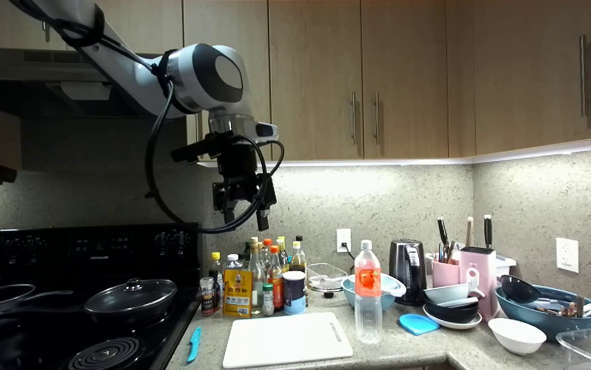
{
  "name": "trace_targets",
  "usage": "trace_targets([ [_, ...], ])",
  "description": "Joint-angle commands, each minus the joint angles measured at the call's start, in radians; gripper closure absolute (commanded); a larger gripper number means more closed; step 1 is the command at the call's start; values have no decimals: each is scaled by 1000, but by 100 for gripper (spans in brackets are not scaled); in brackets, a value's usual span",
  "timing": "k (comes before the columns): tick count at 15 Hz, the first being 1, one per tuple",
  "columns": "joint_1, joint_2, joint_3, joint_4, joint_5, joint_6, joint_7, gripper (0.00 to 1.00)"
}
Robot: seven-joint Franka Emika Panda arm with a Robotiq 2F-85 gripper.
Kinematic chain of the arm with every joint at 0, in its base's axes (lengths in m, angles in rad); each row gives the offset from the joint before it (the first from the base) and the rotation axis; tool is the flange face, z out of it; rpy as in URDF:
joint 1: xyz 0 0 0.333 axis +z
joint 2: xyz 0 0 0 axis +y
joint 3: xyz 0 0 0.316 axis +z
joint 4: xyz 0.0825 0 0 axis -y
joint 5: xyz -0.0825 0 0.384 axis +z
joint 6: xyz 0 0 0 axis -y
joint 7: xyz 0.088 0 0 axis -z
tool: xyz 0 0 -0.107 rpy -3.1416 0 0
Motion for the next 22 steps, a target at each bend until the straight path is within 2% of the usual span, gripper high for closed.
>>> trace_targets([
  [1,13,1,-12,2,-4,-3,3,0],
  [18,13,1,-12,2,-4,-3,3,0],
  [22,26,42,8,29,-19,12,15,0],
])
